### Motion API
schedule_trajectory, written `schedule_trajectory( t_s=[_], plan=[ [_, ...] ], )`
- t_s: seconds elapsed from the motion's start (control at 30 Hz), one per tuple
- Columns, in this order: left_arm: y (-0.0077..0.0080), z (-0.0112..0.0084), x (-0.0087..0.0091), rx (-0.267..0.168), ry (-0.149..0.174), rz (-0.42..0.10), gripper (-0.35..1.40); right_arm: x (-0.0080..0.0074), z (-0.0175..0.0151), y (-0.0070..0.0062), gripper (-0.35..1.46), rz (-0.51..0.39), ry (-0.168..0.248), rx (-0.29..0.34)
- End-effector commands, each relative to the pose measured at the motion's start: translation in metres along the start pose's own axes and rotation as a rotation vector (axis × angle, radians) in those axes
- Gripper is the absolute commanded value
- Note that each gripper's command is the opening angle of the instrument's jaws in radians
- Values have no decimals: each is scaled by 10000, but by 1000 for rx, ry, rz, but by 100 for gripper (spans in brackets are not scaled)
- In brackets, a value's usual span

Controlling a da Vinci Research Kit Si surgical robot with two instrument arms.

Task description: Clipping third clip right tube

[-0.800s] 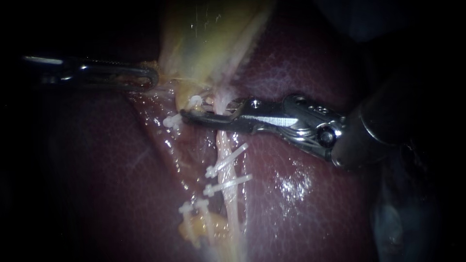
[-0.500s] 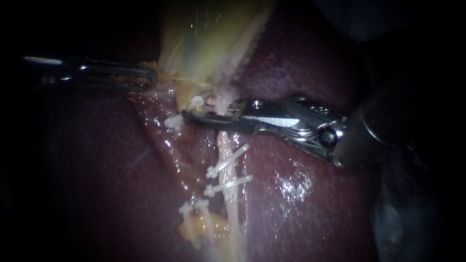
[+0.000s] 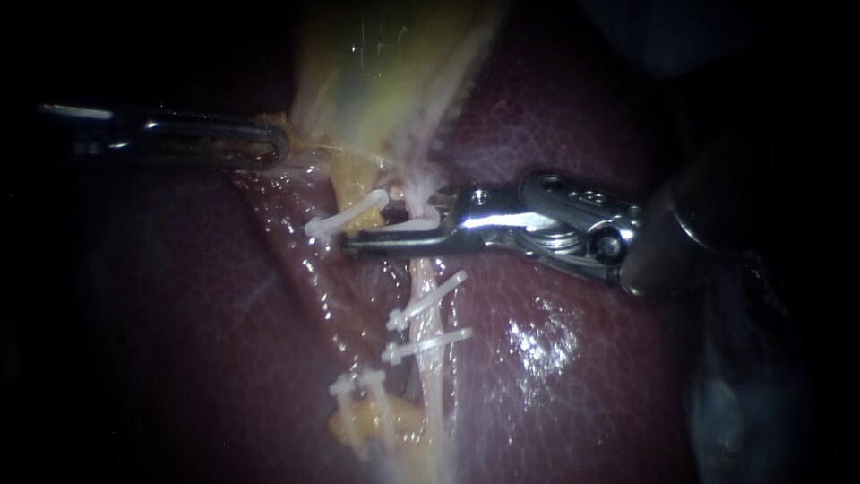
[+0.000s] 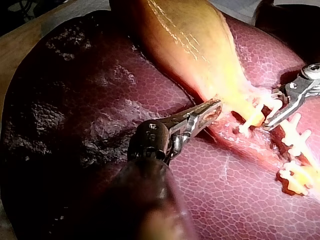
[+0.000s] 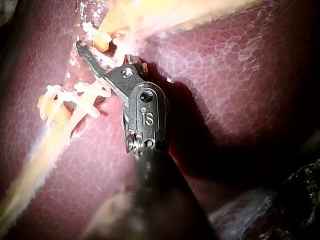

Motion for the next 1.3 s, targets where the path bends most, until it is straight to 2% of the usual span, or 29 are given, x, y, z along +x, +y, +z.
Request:
schedule_trajectory(
  t_s=[0.03,0.13,0.4,0.43,0.73,1.0,1.13,1.3],
  plan=[
    [0,0,0,0,0,0,-35,0,-2,-1,50,-9,0,26],
    [0,0,0,0,0,0,-35,-1,-7,-3,49,35,2,120],
    [0,0,0,0,0,0,-35,2,-14,-10,45,178,76,410],
    [0,0,0,0,0,0,-35,3,-14,-11,45,189,85,425],
    [0,0,0,0,0,0,-35,14,-14,-15,43,272,126,327],
    [0,0,0,0,0,0,-35,24,-20,-8,34,286,139,295],
    [0,0,0,0,0,-6,-35,23,-23,-3,13,299,135,288],
    [0,0,0,0,0,-6,-35,21,-30,2,-24,321,124,282]
  ],
)
